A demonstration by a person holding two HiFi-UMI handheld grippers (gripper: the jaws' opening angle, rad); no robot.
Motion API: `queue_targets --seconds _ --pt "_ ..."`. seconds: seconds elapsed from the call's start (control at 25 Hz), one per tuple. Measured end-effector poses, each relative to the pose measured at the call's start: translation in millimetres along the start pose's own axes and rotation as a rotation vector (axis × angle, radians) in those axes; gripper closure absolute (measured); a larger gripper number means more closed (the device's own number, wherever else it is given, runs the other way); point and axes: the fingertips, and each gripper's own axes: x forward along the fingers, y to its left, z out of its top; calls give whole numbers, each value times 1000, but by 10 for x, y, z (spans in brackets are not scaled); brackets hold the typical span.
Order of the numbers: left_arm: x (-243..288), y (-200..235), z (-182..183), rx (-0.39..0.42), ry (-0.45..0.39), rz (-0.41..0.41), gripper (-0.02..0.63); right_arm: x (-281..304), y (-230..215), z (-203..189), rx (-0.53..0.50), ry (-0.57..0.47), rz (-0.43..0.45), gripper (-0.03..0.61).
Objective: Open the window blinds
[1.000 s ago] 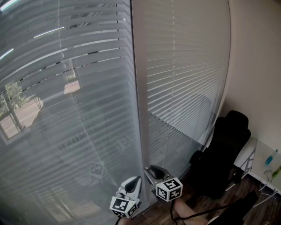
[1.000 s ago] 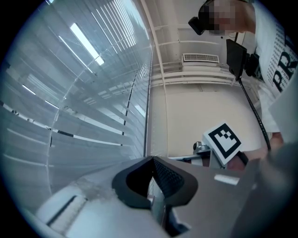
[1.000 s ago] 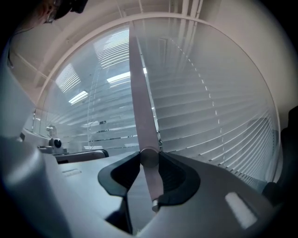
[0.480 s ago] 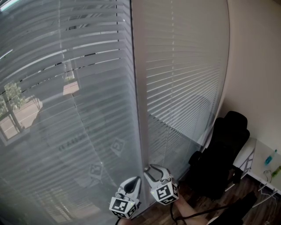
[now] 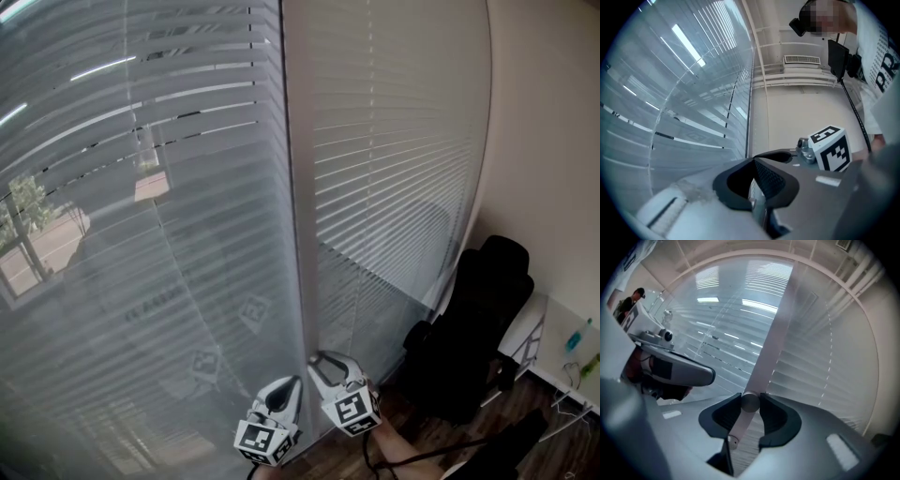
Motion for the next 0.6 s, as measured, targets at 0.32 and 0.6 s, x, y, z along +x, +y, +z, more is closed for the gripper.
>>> queue_targets --seconds 0.32,0.6 --pt "-12 -3 -3 -2 0 0 620 -14 -47 -30 230 -32 6 446" --pt "-20 2 11 0 -3 -3 620 -12 -75 -49 357 -55 14 446"
